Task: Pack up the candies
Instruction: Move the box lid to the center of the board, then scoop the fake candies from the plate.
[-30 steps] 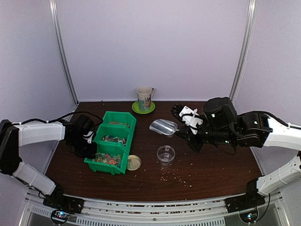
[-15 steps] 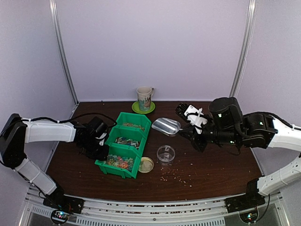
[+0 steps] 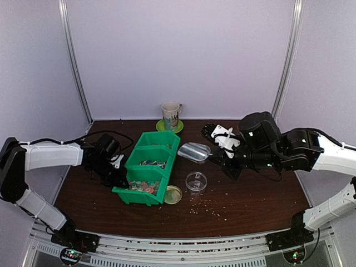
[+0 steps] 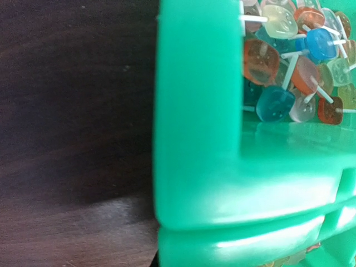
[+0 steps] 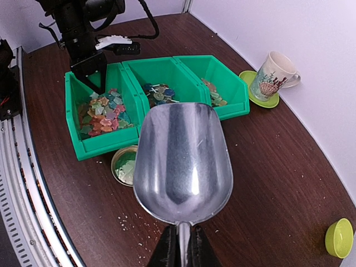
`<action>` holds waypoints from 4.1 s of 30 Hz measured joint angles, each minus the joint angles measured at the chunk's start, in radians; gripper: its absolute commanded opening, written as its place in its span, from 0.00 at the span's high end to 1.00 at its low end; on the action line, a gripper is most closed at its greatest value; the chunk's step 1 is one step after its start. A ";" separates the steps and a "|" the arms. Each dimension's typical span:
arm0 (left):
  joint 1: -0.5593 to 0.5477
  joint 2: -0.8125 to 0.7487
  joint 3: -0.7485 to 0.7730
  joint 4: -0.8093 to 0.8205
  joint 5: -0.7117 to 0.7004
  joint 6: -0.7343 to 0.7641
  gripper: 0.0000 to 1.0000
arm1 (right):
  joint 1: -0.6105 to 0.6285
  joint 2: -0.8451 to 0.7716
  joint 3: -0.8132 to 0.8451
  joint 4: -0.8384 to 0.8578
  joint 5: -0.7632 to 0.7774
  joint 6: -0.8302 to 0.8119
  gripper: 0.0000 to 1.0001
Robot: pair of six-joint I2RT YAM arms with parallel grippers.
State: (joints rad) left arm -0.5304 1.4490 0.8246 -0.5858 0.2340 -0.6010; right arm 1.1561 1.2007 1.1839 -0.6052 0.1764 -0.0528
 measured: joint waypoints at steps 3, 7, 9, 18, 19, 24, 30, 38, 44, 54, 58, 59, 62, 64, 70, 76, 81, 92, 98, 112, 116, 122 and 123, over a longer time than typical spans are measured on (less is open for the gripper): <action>0.029 -0.017 -0.031 0.042 0.085 -0.009 1.00 | 0.000 0.000 0.011 -0.001 0.000 0.003 1.00; 0.061 -0.047 -0.085 0.117 0.189 -0.031 1.00 | 0.000 0.000 0.024 0.001 -0.006 0.007 1.00; 0.066 -0.065 -0.113 0.161 0.234 -0.051 1.00 | 0.000 0.000 0.026 0.003 -0.016 0.008 1.00; 0.065 -0.115 -0.192 0.338 0.357 -0.120 1.00 | 0.000 0.008 0.060 0.009 -0.048 0.008 1.00; 0.064 -0.115 -0.171 0.290 0.323 -0.101 1.00 | 0.000 0.013 0.067 0.006 -0.050 0.008 1.00; 0.067 -0.113 -0.075 0.074 0.126 -0.010 1.00 | 0.003 0.055 0.114 -0.035 -0.053 0.006 1.00; 0.069 -0.113 -0.036 -0.035 0.008 0.058 1.00 | 0.025 0.147 0.211 -0.116 -0.069 -0.001 1.00; 0.069 -0.113 -0.011 -0.091 -0.101 0.144 1.00 | 0.084 0.347 0.385 -0.214 -0.087 -0.020 1.00; 0.068 -0.110 -0.011 -0.102 -0.107 0.162 1.00 | 0.126 0.485 0.485 -0.273 -0.099 -0.028 1.00; 0.053 -0.084 -0.011 -0.106 -0.127 0.174 1.00 | 0.155 0.617 0.618 -0.341 -0.106 -0.030 1.00; 0.044 -0.082 -0.011 -0.108 -0.140 0.177 1.00 | 0.155 0.666 0.659 -0.370 -0.106 -0.030 1.00; 0.042 -0.082 -0.011 -0.108 -0.143 0.177 1.00 | 0.155 0.679 0.668 -0.376 -0.105 -0.030 1.00; 0.037 -0.082 -0.011 -0.109 -0.151 0.177 1.00 | 0.155 0.708 0.693 -0.399 -0.101 -0.031 1.00; 0.034 -0.082 -0.011 -0.111 -0.158 0.178 1.00 | 0.155 0.721 0.705 -0.411 -0.097 -0.031 1.00; 0.018 -0.082 -0.011 -0.121 -0.185 0.183 1.00 | 0.155 0.771 0.770 -0.457 -0.078 -0.030 1.00; 0.016 -0.082 0.005 -0.150 -0.207 0.192 1.00 | 0.155 0.864 0.867 -0.507 -0.052 -0.031 1.00; 0.016 -0.082 0.066 -0.199 -0.234 0.207 1.00 | 0.155 0.942 0.951 -0.539 -0.034 -0.032 1.00; 0.004 -0.082 0.077 -0.185 -0.250 0.229 1.00 | 0.155 1.039 1.041 -0.525 -0.016 -0.050 1.00; 0.001 -0.082 0.066 -0.180 -0.251 0.239 1.00 | 0.155 1.070 1.041 -0.476 -0.034 -0.049 1.00; 0.003 -0.082 0.036 -0.169 -0.261 0.250 1.00 | 0.143 1.106 1.042 -0.418 -0.093 -0.038 1.00; 0.009 -0.082 0.026 -0.164 -0.276 0.256 1.00 | 0.135 1.120 1.043 -0.393 -0.116 -0.023 1.00; 0.016 -0.082 0.018 -0.152 -0.293 0.265 1.00 | 0.131 1.128 1.028 -0.353 -0.132 -0.011 1.00; 0.017 -0.082 0.017 -0.149 -0.296 0.268 1.00 | 0.130 1.128 1.022 -0.343 -0.132 -0.008 1.00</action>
State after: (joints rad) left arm -0.5137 1.3666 0.8413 -0.7345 -0.0624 -0.3332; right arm 1.2861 2.3287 2.2059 -0.9478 0.0444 -0.0605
